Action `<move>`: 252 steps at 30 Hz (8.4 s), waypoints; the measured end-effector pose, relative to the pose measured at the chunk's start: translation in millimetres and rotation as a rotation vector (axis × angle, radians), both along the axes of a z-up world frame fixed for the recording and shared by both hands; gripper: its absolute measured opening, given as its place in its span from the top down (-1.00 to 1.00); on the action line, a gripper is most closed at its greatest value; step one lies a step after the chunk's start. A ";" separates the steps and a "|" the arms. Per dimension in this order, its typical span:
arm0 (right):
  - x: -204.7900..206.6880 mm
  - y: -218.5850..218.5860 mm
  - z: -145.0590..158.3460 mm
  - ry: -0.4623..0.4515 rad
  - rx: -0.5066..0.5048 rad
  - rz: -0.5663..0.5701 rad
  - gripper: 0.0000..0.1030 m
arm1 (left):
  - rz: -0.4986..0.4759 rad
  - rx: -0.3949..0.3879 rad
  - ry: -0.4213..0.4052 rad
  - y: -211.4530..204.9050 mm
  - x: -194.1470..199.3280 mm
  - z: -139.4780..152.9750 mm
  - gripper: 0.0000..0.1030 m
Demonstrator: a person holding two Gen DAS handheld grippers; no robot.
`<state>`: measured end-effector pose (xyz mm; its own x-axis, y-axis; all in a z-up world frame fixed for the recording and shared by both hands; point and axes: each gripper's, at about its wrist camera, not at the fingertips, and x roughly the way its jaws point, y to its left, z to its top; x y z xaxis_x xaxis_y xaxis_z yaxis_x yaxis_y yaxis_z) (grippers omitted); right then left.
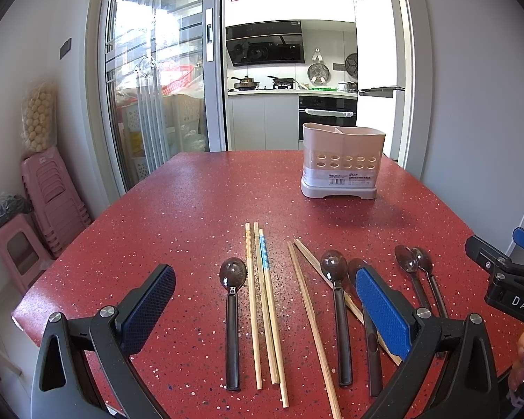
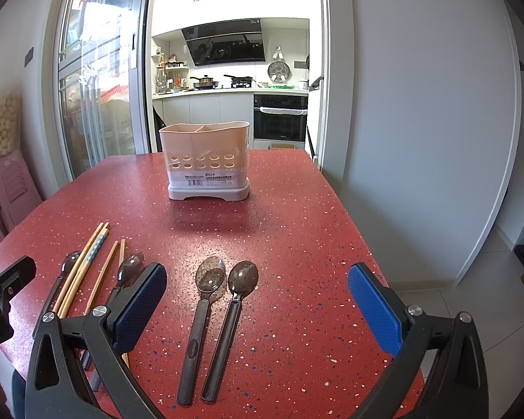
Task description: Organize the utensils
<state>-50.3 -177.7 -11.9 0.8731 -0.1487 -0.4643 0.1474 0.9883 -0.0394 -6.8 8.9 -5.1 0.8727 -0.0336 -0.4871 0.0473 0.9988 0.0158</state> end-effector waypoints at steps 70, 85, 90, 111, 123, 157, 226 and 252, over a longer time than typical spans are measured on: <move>111.0 -39.8 -23.3 0.788 0.168 0.304 0.76 | -0.156 0.035 0.715 37.7 135.4 -49.8 0.21; 105.1 -70.2 17.0 0.644 0.299 0.364 0.76 | -0.146 -0.190 0.443 57.1 109.1 22.1 0.21; 107.1 -77.4 49.9 0.541 0.359 0.401 0.76 | -0.154 -0.238 0.354 49.3 117.4 55.0 0.21; 281.6 -62.5 146.3 0.196 0.347 0.454 0.76 | -0.181 -0.364 0.079 -19.2 306.3 153.0 0.21; 338.4 -43.8 122.9 0.028 0.148 0.437 0.76 | -0.176 -0.281 -0.057 -59.0 348.4 122.2 0.21; 296.5 -26.4 74.7 0.079 0.023 0.460 0.15 | -0.133 -0.119 0.043 -61.5 283.2 70.6 0.21; 98.6 -33.8 -23.3 0.667 0.240 0.188 -0.58 | 0.080 -0.076 0.550 63.5 122.6 -70.5 -1.00; 121.1 4.0 -36.7 0.784 0.038 0.192 -0.34 | -0.041 0.055 0.637 54.2 165.4 -68.4 -1.00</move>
<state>70.8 -173.7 -48.7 0.2996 -0.0007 -0.9541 -0.0821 0.9963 -0.0265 158.7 63.1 -73.6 0.4100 -0.0208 -0.9118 0.1020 0.9945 0.0232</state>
